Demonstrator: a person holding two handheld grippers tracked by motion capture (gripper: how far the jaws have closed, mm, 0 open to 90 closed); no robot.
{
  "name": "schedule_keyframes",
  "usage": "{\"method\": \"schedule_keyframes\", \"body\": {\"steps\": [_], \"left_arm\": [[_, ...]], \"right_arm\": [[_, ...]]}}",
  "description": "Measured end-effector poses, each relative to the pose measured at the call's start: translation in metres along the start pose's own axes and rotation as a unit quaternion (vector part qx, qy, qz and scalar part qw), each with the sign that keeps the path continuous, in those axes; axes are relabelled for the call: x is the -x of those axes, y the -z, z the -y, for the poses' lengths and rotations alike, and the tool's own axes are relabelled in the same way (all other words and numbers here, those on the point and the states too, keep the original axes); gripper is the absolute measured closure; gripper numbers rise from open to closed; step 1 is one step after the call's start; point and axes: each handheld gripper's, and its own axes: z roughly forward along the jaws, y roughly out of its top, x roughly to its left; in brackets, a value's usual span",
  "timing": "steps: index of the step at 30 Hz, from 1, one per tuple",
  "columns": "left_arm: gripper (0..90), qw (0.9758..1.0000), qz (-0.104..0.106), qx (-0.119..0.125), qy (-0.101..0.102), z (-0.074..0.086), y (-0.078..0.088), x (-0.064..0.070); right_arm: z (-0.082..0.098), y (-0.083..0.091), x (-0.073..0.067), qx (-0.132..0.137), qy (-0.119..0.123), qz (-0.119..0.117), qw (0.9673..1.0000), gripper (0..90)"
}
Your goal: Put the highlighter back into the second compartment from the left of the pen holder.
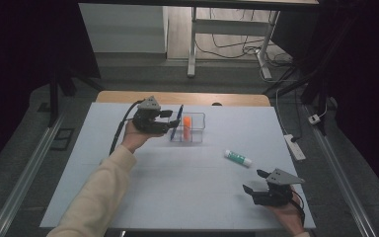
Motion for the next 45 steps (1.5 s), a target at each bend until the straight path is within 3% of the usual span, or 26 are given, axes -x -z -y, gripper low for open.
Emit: {"method": "schedule_keyframes", "body": {"steps": [10, 22, 28, 33, 38, 45], "left_arm": [[45.4, 0.9998, -0.01, 0.006, 0.014, 0.032, 0.034, 0.011], [44.7, 0.9991, -0.027, -0.002, 0.033, 0.069, 0.062, 0.025], [44.3, 0.9987, -0.028, 0.005, 0.042, 0.083, 0.077, 0.036], [43.8, 0.9992, -0.025, 0.0, 0.031, 0.091, 0.083, 0.05], [43.3, 0.999, -0.022, -0.002, 0.04, 0.103, 0.089, 0.058], [42.9, 0.9984, -0.034, -0.026, 0.038, 0.123, 0.093, 0.067]], "right_arm": [[-0.001, -0.002, 0.0, -0.002, 0.003, -0.001, 1.0, 20.0], [0.0, -0.001, 0.001, 0.001, 0.0, 0.0, 1.0, 20.0], [-0.001, 0.001, 0.002, 0.002, 0.0, 0.002, 1.0, 20.0], [-0.002, 0.002, 0.002, 0.004, 0.0, 0.006, 1.0, 20.0], [-0.001, 0.002, 0.003, 0.005, -0.001, 0.009, 1.0, 20.0], [-0.002, 0.003, 0.003, 0.005, 0.0, 0.007, 1.0, 20.0]]}}
